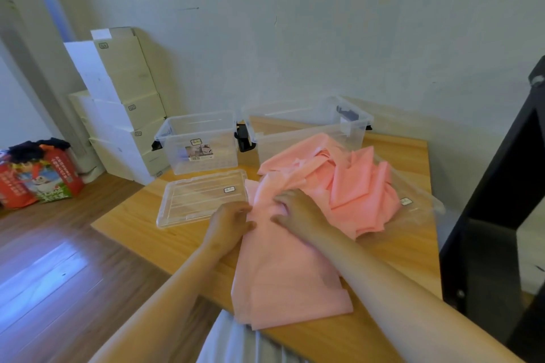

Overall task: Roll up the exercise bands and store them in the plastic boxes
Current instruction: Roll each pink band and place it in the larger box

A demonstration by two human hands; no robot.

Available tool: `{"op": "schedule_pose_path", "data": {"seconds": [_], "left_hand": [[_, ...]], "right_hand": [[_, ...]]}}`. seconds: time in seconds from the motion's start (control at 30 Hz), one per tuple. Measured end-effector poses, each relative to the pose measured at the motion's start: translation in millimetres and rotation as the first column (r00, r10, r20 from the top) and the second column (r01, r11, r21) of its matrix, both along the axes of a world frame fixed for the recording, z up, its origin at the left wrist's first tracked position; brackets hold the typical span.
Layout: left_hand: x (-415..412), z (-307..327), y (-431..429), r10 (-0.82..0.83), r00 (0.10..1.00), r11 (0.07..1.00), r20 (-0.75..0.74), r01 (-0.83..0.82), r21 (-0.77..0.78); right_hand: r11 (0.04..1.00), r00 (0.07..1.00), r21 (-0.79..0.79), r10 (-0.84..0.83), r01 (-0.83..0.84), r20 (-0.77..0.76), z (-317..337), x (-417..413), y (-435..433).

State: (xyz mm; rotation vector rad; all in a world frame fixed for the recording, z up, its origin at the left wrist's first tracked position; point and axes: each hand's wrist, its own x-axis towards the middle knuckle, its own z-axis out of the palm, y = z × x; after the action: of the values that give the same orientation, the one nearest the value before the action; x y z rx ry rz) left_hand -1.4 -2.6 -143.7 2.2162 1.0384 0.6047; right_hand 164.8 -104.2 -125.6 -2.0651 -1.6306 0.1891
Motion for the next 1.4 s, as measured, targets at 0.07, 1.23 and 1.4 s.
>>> {"op": "schedule_pose_path", "data": {"seconds": [0.07, 1.23, 1.4], "left_hand": [[-0.1, -2.3, -1.3, 0.028, 0.999, 0.998, 0.038, -0.03, 0.052], [69.6, 214.6, -50.4, -0.367, 0.839, 0.911, 0.401, 0.411, -0.026], [78.7, 200.8, -66.6, -0.363, 0.821, 0.915, 0.44, 0.403, 0.002]], "right_hand": [[0.996, 0.999, 0.08, -0.029, 0.032, -0.033, -2.6, -2.3, 3.5], [0.715, 0.916, 0.638, -0.01, 0.287, -0.401, 256.9, 51.9, -49.1], [0.721, 0.918, 0.637, 0.003, 0.274, -0.398, 258.0, 45.8, -55.0]]}}
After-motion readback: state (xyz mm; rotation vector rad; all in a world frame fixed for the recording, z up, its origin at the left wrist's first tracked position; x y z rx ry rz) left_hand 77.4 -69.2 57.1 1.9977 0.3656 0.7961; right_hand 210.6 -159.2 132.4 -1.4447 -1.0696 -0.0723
